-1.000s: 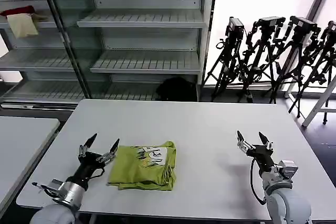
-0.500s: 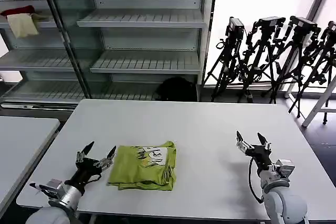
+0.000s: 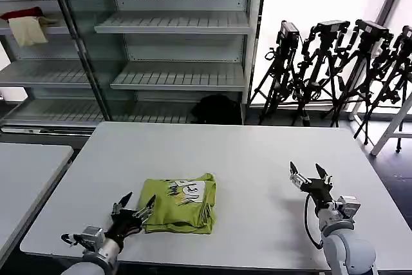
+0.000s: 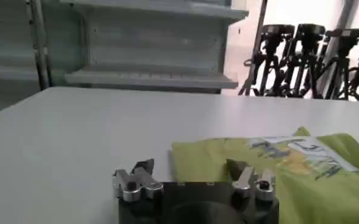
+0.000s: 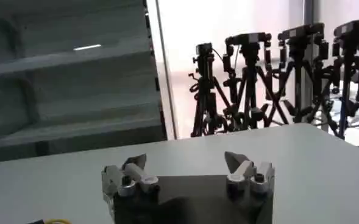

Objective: Fold and organize the clothes.

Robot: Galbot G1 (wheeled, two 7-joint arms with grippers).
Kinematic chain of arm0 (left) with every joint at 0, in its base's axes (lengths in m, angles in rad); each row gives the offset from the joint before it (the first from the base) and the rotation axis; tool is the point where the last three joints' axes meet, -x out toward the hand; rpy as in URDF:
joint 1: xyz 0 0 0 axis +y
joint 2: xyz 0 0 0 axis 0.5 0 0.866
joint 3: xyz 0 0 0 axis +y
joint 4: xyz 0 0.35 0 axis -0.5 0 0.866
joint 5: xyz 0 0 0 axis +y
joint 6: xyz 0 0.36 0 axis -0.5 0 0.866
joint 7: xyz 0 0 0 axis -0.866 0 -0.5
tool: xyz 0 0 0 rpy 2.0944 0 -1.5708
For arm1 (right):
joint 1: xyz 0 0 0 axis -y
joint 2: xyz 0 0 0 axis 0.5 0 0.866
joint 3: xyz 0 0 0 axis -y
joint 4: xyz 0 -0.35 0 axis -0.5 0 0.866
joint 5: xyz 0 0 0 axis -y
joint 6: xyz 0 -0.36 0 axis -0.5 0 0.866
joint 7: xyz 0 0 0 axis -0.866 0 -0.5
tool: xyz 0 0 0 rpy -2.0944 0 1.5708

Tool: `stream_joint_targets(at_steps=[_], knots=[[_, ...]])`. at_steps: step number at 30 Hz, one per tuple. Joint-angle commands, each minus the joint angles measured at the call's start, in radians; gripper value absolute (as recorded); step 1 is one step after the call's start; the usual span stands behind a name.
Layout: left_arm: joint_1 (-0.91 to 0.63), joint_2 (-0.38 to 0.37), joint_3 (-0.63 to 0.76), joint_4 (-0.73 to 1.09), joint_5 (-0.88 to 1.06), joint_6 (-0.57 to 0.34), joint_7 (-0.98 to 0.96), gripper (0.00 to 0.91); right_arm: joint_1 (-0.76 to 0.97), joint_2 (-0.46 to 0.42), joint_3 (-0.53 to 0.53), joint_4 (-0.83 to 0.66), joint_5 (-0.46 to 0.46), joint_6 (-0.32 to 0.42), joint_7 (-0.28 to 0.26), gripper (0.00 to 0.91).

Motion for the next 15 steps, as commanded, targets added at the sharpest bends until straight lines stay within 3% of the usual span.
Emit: stream_joint_targets(at_steps=[1, 5, 15], knots=[[0.007, -0.04, 0.027, 0.001, 0.011, 0.054, -0.03, 0.322, 0.0, 0.0, 0.001, 0.001, 0.0, 0.001, 0.001, 0.907], [0.002, -0.048, 0.025, -0.008, -0.033, 0.088, -0.03, 0.03, 0.0, 0.002, 0.002, 0.004, 0.001, 0.002, 0.002, 0.907], [-0.017, -0.069, 0.022, -0.022, -0.191, 0.17, -0.05, 0.01, -0.002, 0.002, 0.005, 0.016, 0.001, 0.001, 0.005, 0.907]])
